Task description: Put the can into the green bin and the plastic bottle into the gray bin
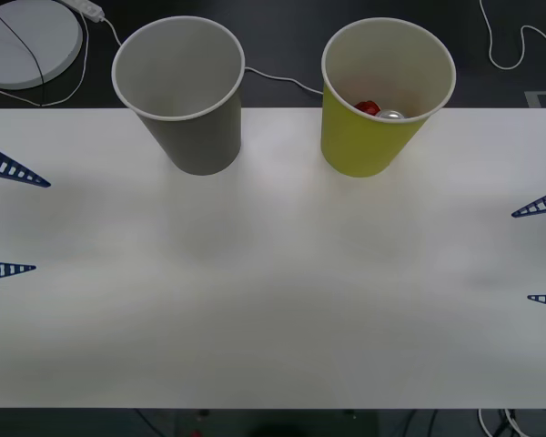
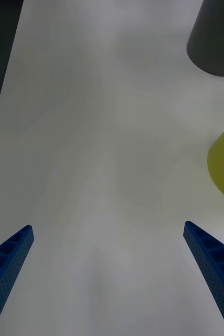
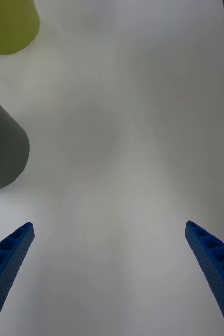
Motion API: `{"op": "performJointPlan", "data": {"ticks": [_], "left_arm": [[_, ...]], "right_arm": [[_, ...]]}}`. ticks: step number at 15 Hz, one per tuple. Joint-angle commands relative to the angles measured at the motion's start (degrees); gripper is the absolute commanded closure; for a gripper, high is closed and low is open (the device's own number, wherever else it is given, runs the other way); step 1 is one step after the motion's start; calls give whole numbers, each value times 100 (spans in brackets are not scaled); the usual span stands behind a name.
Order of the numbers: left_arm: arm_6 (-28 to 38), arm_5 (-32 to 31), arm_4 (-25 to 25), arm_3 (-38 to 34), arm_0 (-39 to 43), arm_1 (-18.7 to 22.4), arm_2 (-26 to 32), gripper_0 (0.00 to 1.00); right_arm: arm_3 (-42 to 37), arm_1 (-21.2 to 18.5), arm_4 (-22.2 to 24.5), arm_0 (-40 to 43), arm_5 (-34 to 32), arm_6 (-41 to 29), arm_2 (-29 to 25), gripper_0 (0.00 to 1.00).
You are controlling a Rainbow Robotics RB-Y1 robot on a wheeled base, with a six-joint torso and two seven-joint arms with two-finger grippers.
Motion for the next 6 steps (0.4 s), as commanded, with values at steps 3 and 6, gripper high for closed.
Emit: {"op": "performJointPlan", "data": {"ticks": [3,6], "left_arm": [[-51,-34,-62,9,4,0,-1,0],[-51,-34,-62,9,4,0,-1,0]], "right_arm": [[0,0,0,0,0,0,0,0],[0,0,0,0,0,0,0,0]]}}
